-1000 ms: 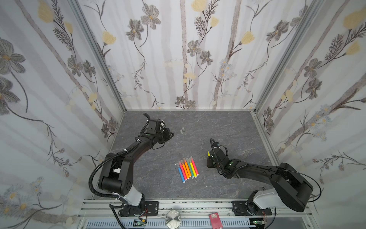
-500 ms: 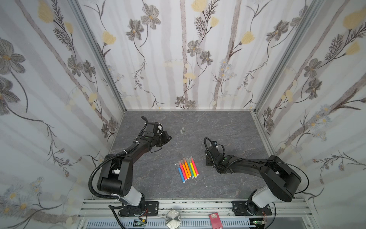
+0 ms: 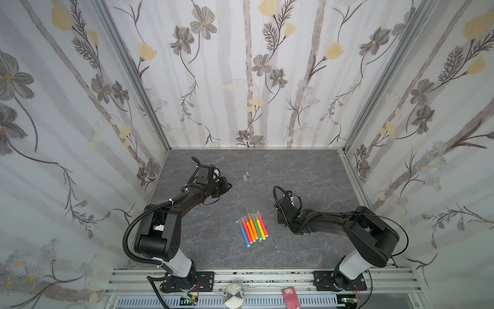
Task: Open the pen caps
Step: 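Set the cap down with the left gripper while the right lays down the highlighter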
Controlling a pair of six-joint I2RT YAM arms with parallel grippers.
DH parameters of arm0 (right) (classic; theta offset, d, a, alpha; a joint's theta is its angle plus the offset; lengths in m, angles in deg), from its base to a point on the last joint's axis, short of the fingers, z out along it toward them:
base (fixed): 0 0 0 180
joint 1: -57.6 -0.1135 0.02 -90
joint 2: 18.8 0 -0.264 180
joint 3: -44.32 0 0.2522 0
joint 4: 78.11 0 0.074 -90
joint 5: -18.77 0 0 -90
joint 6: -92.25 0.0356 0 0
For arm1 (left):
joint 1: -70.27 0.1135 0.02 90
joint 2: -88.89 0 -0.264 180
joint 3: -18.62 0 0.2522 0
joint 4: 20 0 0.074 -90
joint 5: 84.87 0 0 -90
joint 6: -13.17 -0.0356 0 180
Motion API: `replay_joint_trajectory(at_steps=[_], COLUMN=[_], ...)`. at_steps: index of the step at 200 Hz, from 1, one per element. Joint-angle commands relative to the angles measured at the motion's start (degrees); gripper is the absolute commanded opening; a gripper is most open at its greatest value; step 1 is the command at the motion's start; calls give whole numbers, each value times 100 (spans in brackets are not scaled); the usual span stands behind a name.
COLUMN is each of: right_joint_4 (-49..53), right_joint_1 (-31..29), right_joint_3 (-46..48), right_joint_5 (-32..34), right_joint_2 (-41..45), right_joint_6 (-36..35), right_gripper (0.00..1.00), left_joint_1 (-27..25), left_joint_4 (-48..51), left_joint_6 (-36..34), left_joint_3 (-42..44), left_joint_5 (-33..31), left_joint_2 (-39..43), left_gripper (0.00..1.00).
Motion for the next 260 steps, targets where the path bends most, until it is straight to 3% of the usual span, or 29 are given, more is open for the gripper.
replay_joint_trajectory(at_steps=[1, 79, 115, 207, 260], right_joint_4=[430, 513, 591, 355, 449], right_joint_1=[-28, -56, -64, -82, -83], right_joint_3=[22, 57, -15, 293, 455], right_joint_5=[-57, 141, 211, 175, 177], right_joint_2=[-72, 128, 180, 1646, 1920], right_joint_6=[75, 65, -13, -307, -241], right_gripper=[20, 31, 27, 37, 37], left_joint_1=[1, -14, -51, -253, -273], left_joint_4=[-241, -524, -560, -622, -856], left_joint_6=[34, 96, 130, 156, 254], left_joint_3=[-31, -182, -456, -1204, -1713], left_joint_5=[60, 52, 75, -22, -68], left_joint_2=[-69, -655, -1011, -1952, -2552], left_gripper=[0, 0, 0, 0, 1])
